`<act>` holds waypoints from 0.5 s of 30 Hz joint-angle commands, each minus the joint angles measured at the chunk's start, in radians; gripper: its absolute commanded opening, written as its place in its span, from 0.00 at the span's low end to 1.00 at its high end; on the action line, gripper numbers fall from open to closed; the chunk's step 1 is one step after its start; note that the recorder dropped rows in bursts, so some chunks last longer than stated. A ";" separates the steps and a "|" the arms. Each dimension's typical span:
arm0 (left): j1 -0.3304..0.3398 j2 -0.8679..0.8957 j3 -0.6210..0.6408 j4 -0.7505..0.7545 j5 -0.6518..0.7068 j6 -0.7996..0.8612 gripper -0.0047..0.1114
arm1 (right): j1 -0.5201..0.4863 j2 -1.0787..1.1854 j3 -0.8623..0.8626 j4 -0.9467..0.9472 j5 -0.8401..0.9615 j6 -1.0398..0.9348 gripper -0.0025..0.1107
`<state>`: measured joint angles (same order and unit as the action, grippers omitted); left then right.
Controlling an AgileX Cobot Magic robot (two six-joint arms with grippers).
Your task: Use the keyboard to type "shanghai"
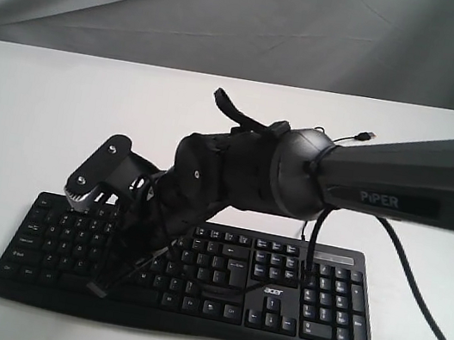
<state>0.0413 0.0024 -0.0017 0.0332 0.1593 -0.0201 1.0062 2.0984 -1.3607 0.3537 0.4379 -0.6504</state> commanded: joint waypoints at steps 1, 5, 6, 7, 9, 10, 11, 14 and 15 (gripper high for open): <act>-0.006 -0.002 0.002 -0.002 -0.005 -0.003 0.04 | -0.008 -0.015 0.014 -0.004 -0.017 0.008 0.02; -0.006 -0.002 0.002 -0.002 -0.005 -0.003 0.04 | -0.008 -0.015 0.014 0.000 -0.023 0.004 0.02; -0.006 -0.002 0.002 -0.002 -0.005 -0.003 0.04 | -0.008 -0.015 0.014 0.000 -0.023 0.004 0.02; -0.006 -0.002 0.002 -0.002 -0.005 -0.003 0.04 | -0.008 -0.013 0.014 0.000 -0.020 0.004 0.02; -0.006 -0.002 0.002 -0.002 -0.005 -0.003 0.04 | -0.008 -0.011 0.014 0.000 -0.020 0.004 0.02; -0.006 -0.002 0.002 -0.002 -0.005 -0.003 0.04 | -0.008 -0.008 0.014 0.000 -0.018 0.004 0.02; -0.006 -0.002 0.002 -0.002 -0.005 -0.003 0.04 | -0.008 -0.004 0.014 0.003 -0.018 0.004 0.02; -0.006 -0.002 0.002 -0.002 -0.005 -0.003 0.04 | -0.008 0.003 0.014 0.007 -0.018 0.002 0.02; -0.006 -0.002 0.002 -0.002 -0.005 -0.003 0.04 | -0.008 0.003 0.014 0.007 -0.018 0.002 0.02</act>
<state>0.0413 0.0024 -0.0017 0.0332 0.1593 -0.0201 1.0062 2.1000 -1.3533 0.3537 0.4270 -0.6479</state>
